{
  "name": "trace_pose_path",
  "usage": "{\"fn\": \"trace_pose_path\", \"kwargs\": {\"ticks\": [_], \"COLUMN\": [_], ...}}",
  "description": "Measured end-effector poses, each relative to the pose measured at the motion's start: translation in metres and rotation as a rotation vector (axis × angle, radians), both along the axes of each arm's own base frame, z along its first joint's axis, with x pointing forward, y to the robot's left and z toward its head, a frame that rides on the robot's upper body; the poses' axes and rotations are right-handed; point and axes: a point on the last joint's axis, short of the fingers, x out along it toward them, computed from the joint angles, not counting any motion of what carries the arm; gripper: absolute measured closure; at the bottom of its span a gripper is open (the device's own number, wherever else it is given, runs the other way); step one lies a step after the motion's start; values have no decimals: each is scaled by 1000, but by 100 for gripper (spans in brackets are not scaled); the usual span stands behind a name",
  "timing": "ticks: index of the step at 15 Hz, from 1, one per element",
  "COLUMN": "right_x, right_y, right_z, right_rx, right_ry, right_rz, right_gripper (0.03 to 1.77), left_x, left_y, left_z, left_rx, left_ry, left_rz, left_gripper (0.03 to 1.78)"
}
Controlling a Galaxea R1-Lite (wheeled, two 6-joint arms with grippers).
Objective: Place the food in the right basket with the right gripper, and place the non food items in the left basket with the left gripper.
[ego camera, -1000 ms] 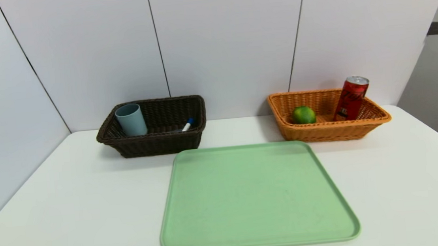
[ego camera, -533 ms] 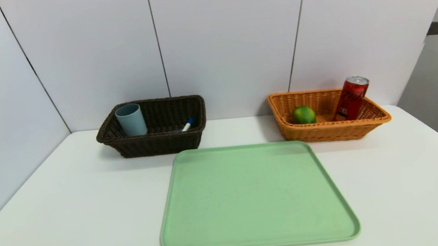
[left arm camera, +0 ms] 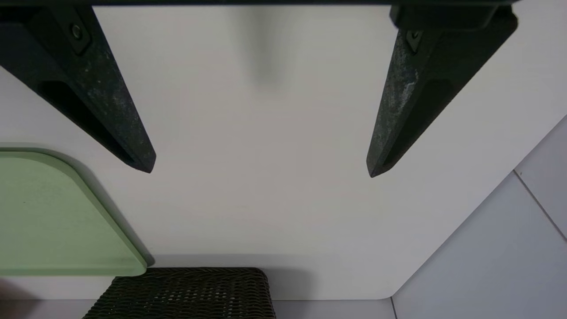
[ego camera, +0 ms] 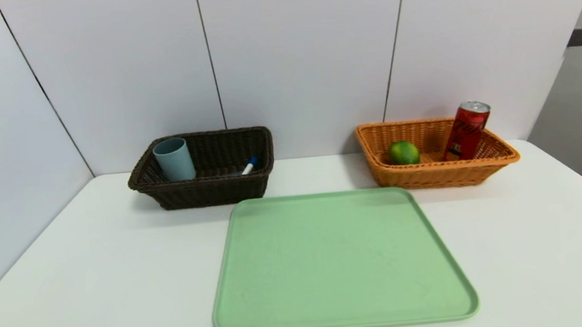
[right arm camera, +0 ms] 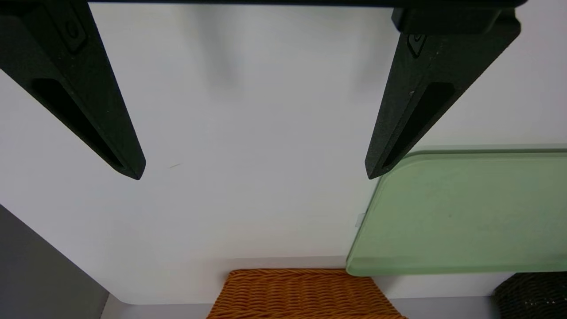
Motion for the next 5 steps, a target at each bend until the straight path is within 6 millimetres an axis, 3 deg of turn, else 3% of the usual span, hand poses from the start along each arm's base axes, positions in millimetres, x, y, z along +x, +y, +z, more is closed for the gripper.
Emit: {"fn": "trace_pose_path", "kwargs": {"ticks": [5], "right_x": [0], "right_y": [0], "right_z": [0], "right_rx": [-1], "right_ry": [-2], "right_rz": [0], "right_gripper": [9], "left_x": [0], "left_y": [0], "left_z": [0], "left_rx": [0], "left_ry": [0], "left_rz": [0], "left_gripper": [12]}}
